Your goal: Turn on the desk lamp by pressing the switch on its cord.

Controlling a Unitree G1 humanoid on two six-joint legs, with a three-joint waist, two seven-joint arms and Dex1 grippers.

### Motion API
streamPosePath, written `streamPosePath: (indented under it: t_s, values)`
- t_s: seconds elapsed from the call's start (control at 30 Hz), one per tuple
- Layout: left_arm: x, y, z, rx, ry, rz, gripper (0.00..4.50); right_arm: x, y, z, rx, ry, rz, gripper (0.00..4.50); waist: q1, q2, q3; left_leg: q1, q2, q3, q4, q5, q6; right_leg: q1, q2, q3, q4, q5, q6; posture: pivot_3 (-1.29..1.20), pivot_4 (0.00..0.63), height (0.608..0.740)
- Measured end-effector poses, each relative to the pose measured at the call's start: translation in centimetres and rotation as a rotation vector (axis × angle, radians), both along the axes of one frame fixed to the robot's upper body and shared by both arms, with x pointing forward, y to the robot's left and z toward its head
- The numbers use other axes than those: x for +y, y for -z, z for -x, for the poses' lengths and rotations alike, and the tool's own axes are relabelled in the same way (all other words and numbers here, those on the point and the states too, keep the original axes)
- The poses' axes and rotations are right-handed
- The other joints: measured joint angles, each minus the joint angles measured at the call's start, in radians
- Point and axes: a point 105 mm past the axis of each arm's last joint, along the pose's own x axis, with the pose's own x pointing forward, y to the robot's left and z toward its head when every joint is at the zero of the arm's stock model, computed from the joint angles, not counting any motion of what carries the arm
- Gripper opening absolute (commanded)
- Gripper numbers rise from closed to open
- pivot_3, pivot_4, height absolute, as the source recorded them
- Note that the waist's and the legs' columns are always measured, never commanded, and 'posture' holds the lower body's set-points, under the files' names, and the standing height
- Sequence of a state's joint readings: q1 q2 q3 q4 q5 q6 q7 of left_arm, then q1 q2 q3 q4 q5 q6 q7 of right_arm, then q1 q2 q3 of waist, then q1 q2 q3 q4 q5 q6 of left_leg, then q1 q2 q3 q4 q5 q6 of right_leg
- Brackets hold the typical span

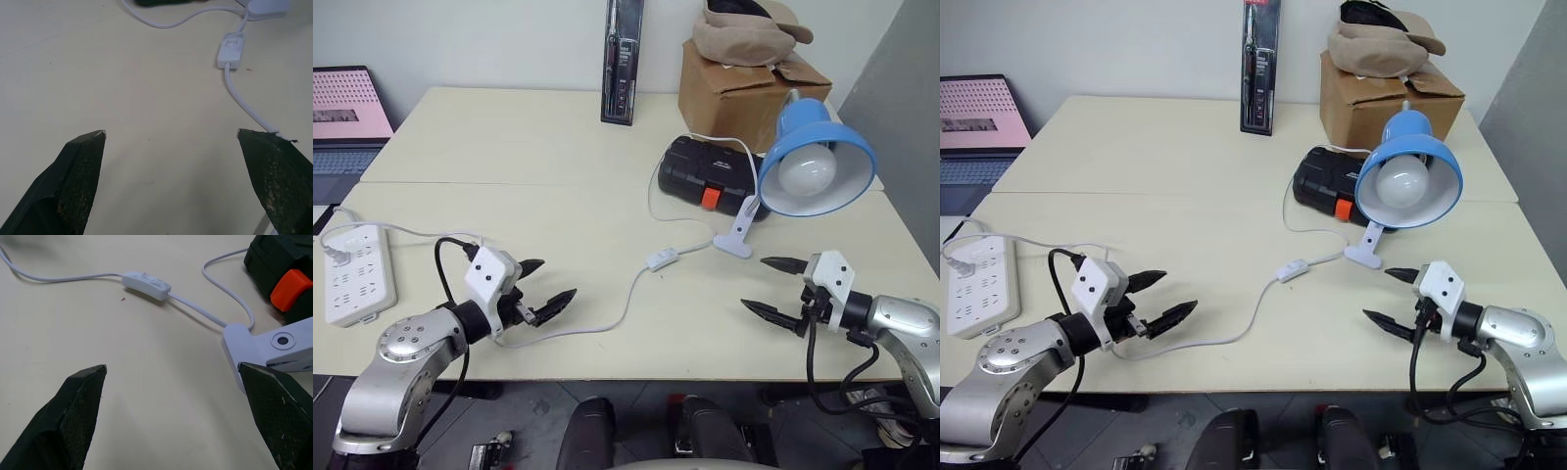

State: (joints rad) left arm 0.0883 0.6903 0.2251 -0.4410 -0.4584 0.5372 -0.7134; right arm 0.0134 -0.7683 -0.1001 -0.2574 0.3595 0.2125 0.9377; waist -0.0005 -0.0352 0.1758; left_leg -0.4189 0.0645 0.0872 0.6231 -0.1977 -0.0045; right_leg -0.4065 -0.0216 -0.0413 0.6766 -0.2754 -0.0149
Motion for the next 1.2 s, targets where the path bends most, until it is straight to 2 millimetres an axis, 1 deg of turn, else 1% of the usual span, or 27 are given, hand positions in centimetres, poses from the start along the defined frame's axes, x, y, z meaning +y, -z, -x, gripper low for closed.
streamPosePath:
  t_s: [0.23, 0.53, 0.73, 0.83, 0.9, 1.0, 1.07, 1.13, 1.2]
  values:
    - [-0.5, -0.6, 0.1, -0.028, 0.003, 0.023, 4.48, 0.4, -0.2, -0.6, -0.018, -0.016, -0.002, 4.50, 0.001, 0.000, 0.000, 0.000, 0.000, 0.000, 0.000, 0.000, 0.000, 0.000, 0.000, 0.000, 0.000, 0.000, 0.000, 0.00, 0.150, 0.740]
    - [-0.9, -0.6, 0.1, -0.032, 0.013, 0.020, 4.48, 0.9, -0.2, -0.8, -0.015, -0.018, -0.010, 4.50, 0.001, 0.000, 0.000, 0.000, 0.000, 0.000, 0.001, 0.000, 0.000, 0.000, 0.000, 0.000, 0.001, 0.000, 0.000, 0.00, 0.150, 0.740]
    - [-2.1, -0.6, 0.1, -0.016, 0.072, 0.034, 4.48, 1.4, -0.3, -0.8, -0.010, -0.008, -0.025, 4.50, 0.001, 0.000, 0.000, 0.000, 0.000, 0.000, 0.001, 0.000, 0.000, 0.000, 0.000, 0.000, 0.001, 0.000, 0.000, 0.00, 0.150, 0.740]
    - [-3.4, -0.4, -0.2, -0.018, 0.119, 0.027, 4.48, 2.1, -0.7, -0.4, -0.003, -0.002, -0.045, 4.50, 0.002, 0.000, 0.000, 0.000, 0.000, 0.000, 0.001, 0.000, 0.000, 0.001, 0.000, 0.000, 0.001, 0.000, 0.000, 0.00, 0.150, 0.740]
    - [-4.2, -0.1, -0.7, -0.010, 0.143, 0.038, 4.48, 2.4, -0.9, -0.1, 0.014, 0.020, -0.067, 4.50, 0.002, 0.000, 0.000, 0.000, 0.000, 0.000, 0.001, 0.000, 0.000, 0.001, 0.000, 0.000, 0.001, 0.000, 0.000, 0.00, 0.150, 0.740]
    - [-5.5, 0.5, -2.1, 0.001, 0.164, 0.060, 4.48, 2.9, -1.2, 0.1, 0.046, 0.073, -0.090, 4.50, 0.005, 0.000, 0.000, 0.000, 0.000, 0.000, 0.002, 0.000, 0.000, 0.001, 0.000, 0.000, 0.002, 0.001, 0.001, 0.00, 0.150, 0.740]
    - [-6.4, 1.1, -2.9, 0.016, 0.186, 0.069, 4.48, 2.7, -0.9, 0.2, 0.102, 0.141, -0.085, 4.50, 0.005, 0.000, 0.000, 0.000, 0.000, 0.000, 0.003, 0.000, 0.000, 0.001, 0.000, 0.000, 0.002, 0.001, 0.001, 0.00, 0.150, 0.740]
    - [-6.8, 1.6, -3.4, 0.027, 0.198, 0.064, 4.48, 2.6, -0.7, 0.3, 0.137, 0.180, -0.087, 4.50, 0.004, 0.000, 0.000, 0.000, -0.001, 0.000, 0.003, 0.000, 0.000, 0.001, 0.000, 0.000, 0.002, 0.001, 0.001, 0.00, 0.150, 0.740]
    - [-8.0, 2.3, -4.4, 0.038, 0.231, 0.061, 4.48, 2.8, -0.6, 0.4, 0.161, 0.224, -0.102, 4.50, 0.006, 0.000, 0.000, 0.000, -0.001, -0.001, 0.003, 0.000, 0.000, 0.001, 0.000, 0.000, 0.002, 0.001, 0.001, 0.00, 0.150, 0.740]
